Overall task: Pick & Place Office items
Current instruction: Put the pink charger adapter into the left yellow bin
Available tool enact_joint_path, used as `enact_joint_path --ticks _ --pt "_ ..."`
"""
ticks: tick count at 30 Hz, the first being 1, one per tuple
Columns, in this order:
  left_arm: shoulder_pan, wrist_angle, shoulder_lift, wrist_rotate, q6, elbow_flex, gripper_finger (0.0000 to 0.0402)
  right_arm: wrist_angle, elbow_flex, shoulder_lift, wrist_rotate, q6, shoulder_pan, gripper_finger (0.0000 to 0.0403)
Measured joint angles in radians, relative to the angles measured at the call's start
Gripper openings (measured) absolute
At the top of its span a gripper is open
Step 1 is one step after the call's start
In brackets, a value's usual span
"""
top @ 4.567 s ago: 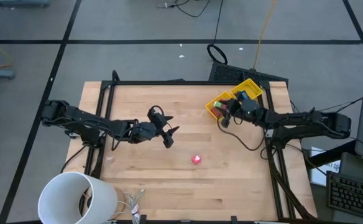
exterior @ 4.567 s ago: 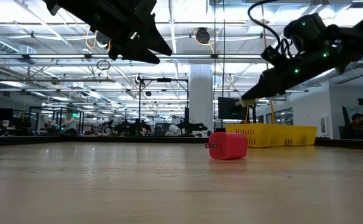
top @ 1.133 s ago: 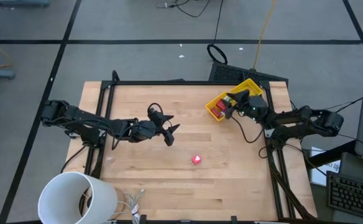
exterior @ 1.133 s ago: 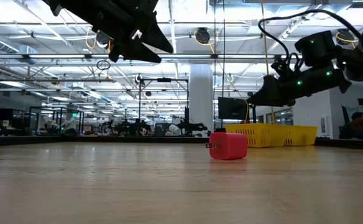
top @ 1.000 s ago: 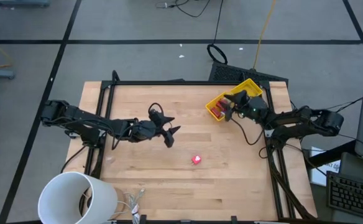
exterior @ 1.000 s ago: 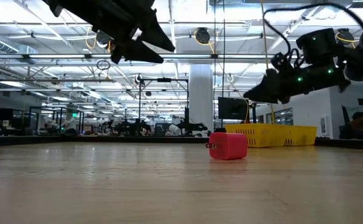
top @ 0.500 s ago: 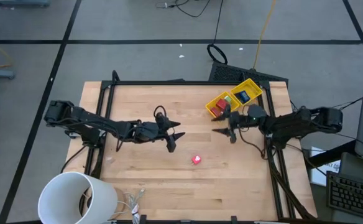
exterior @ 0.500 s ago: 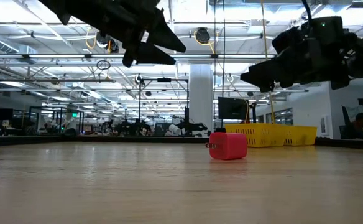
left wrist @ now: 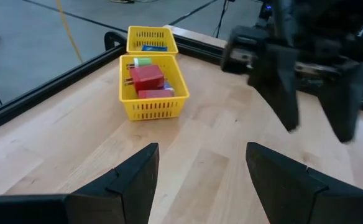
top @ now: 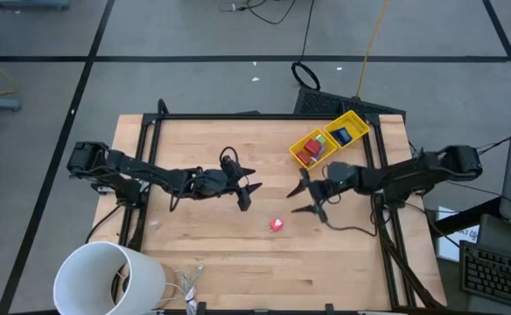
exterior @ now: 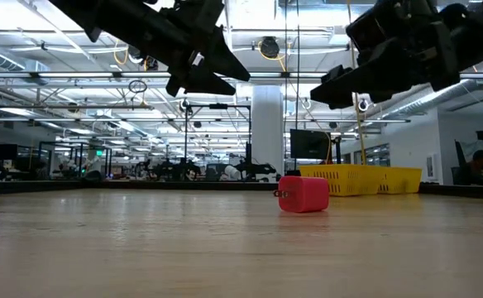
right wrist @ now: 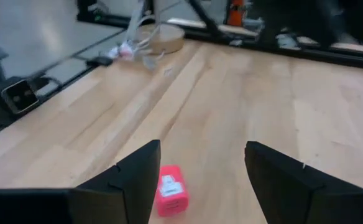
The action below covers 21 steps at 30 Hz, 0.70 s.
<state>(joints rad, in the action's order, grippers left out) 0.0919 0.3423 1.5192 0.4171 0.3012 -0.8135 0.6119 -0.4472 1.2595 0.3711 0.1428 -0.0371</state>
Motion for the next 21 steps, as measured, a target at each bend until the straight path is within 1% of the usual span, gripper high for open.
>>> enact_joint_path --ticks 2,6,10,13,16,21 --pt "0.000 -0.001 0.000 0.000 0.000 0.000 0.0241 -0.027 -0.026 0.021 -0.033 0.006 0.045 0.0228" --pt "0.000 -0.001 0.000 -0.002 0.001 0.000 0.0241 -0.051 -0.104 0.108 -0.110 0.002 0.122 0.0248" --pt "0.000 -0.008 0.000 -0.028 0.002 0.000 0.0241 -0.129 -0.203 0.224 -0.132 0.019 0.167 0.0272" --pt "0.000 -0.011 0.000 -0.045 0.003 0.000 0.0241 -0.205 -0.250 0.318 -0.132 0.088 0.181 0.0280" --pt "0.000 -0.012 0.000 -0.054 0.003 0.000 0.0241 -0.209 -0.265 0.408 -0.134 0.122 0.182 0.0280" --pt "0.000 -0.019 0.000 -0.054 0.003 0.000 0.0241 -0.207 -0.291 0.503 -0.134 0.139 0.168 0.0273"
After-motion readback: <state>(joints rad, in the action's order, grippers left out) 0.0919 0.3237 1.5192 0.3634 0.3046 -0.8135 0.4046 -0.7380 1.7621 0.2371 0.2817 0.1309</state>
